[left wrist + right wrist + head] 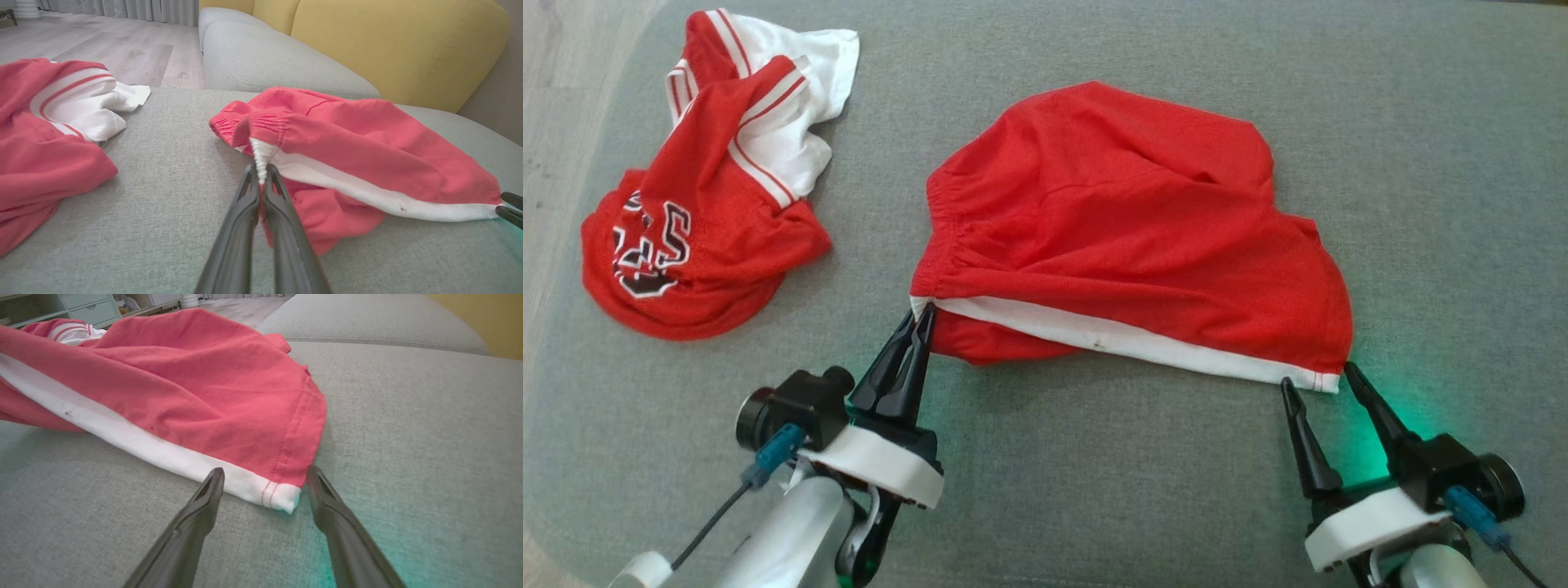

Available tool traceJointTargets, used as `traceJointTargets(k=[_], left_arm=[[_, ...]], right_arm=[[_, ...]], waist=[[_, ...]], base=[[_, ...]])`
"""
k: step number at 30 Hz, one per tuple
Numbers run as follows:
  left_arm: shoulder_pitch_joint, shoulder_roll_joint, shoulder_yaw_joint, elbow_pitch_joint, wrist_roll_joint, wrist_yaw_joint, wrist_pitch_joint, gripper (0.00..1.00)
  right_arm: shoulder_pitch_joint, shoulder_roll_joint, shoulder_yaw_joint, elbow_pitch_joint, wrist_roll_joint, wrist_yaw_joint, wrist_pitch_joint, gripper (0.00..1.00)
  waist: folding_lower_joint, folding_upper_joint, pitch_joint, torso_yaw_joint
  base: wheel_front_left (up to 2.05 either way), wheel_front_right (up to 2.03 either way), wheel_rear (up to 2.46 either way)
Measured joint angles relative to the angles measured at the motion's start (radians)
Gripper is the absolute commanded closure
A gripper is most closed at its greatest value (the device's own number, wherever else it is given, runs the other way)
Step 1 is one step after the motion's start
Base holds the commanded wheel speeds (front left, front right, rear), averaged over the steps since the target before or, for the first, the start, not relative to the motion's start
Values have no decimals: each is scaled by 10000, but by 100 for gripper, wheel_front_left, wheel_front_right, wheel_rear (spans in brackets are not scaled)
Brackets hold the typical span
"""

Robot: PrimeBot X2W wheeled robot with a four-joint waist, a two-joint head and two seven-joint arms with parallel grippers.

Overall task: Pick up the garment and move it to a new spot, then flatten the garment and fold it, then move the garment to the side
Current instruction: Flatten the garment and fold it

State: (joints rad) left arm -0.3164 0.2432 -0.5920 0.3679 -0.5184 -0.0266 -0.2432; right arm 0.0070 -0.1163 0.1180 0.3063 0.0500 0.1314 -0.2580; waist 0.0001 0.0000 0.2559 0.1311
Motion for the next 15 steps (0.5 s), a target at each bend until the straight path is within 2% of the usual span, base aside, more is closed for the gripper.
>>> traceJointTargets(k=[5, 6, 7, 8, 9, 15], left_arm=[[-4, -2, 0, -61, 0, 4, 0, 100], [-10, -2, 0, -71, 0, 4, 0, 100], [-11, 0, 0, -82, 0, 4, 0, 100], [-11, 2, -2, -94, 0, 6, 0, 100], [-12, 4, -2, -102, 0, 6, 0, 100], [-12, 192, -4, -368, 134, 56, -4, 100]], right_arm=[[-19, -238, 140, 608, 54, 0, 0, 1], [-51, -249, 217, 658, 115, 0, -2, 18], [-105, -261, 288, 690, 136, 0, -2, 53], [-180, -276, 332, 673, 136, 0, -2, 93], [-239, -274, 347, 633, 136, 0, -2, 100], [-145, -265, 401, -48, 130, 0, 2, 100]], waist=[[0, 0, 11, 61], [0, 0, 9, 68], [-1, 0, 6, 70], [0, 0, 4, 69], [0, 0, -1, 64], [0, 0, -268, -89]], base=[[0, 0, 0], [0, 0, 0], [0, 0, 0], [0, 0, 0], [0, 0, 0], [0, 0, 0]])
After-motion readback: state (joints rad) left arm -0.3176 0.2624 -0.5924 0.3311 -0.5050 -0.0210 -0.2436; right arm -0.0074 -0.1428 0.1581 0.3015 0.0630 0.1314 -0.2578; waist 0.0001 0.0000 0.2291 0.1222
